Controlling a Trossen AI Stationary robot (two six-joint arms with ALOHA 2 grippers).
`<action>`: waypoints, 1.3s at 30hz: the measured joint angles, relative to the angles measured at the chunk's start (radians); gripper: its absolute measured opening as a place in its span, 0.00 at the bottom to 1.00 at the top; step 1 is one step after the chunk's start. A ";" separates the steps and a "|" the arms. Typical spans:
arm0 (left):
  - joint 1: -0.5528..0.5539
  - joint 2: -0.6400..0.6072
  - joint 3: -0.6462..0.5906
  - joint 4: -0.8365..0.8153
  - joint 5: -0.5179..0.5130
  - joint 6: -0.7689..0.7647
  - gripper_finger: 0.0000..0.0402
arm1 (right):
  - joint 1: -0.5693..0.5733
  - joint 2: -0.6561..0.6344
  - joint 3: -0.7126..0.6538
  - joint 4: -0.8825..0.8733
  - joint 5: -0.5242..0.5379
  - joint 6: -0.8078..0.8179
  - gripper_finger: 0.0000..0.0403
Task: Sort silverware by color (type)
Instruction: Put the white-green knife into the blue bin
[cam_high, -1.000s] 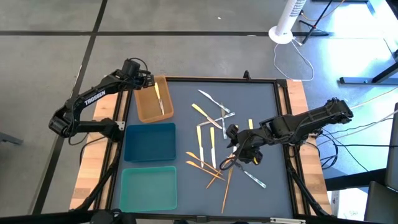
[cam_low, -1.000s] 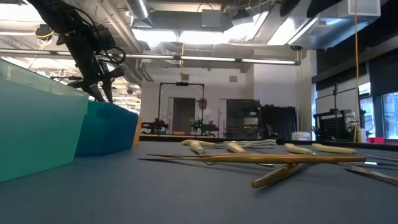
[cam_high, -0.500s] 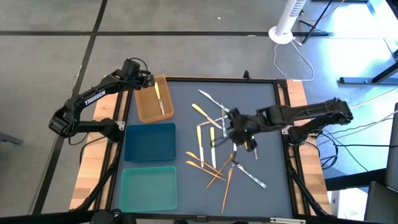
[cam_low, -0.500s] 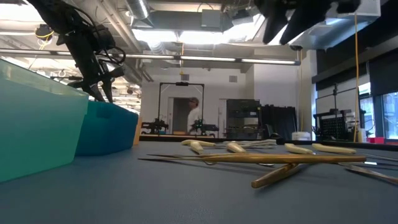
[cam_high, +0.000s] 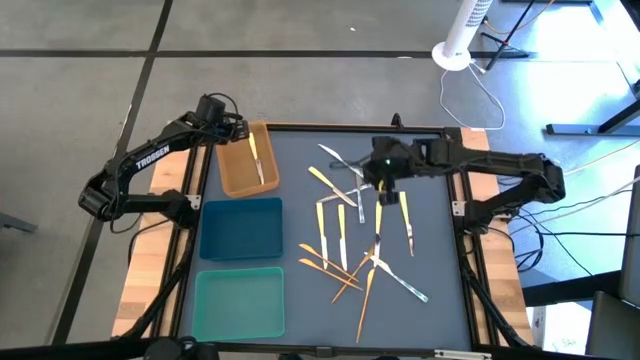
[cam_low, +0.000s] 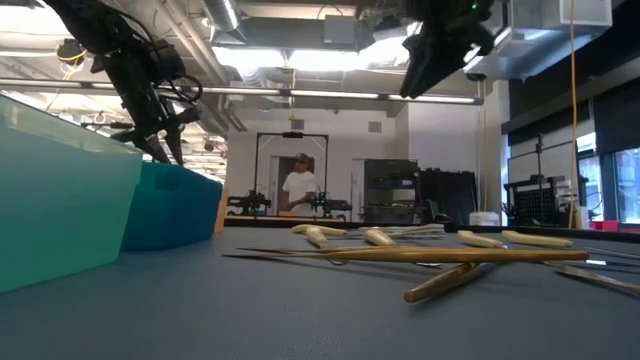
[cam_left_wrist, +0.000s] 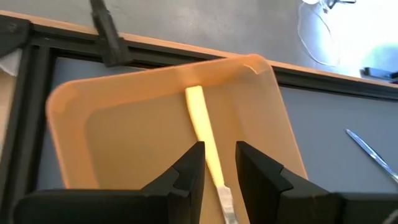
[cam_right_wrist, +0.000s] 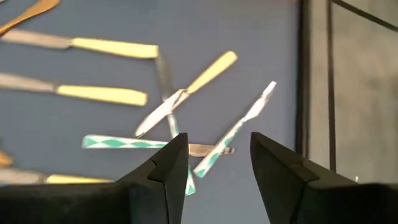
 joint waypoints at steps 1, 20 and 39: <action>0.000 0.000 0.000 0.005 0.013 0.000 0.21 | -0.016 0.000 0.000 0.011 0.000 0.003 0.40; -0.122 -0.156 0.000 0.129 0.064 0.002 0.21 | -0.294 0.000 0.000 0.127 -0.235 0.117 0.40; -0.467 -0.179 0.000 0.155 -0.144 0.003 0.21 | -0.331 0.047 0.000 0.110 -0.263 0.212 0.40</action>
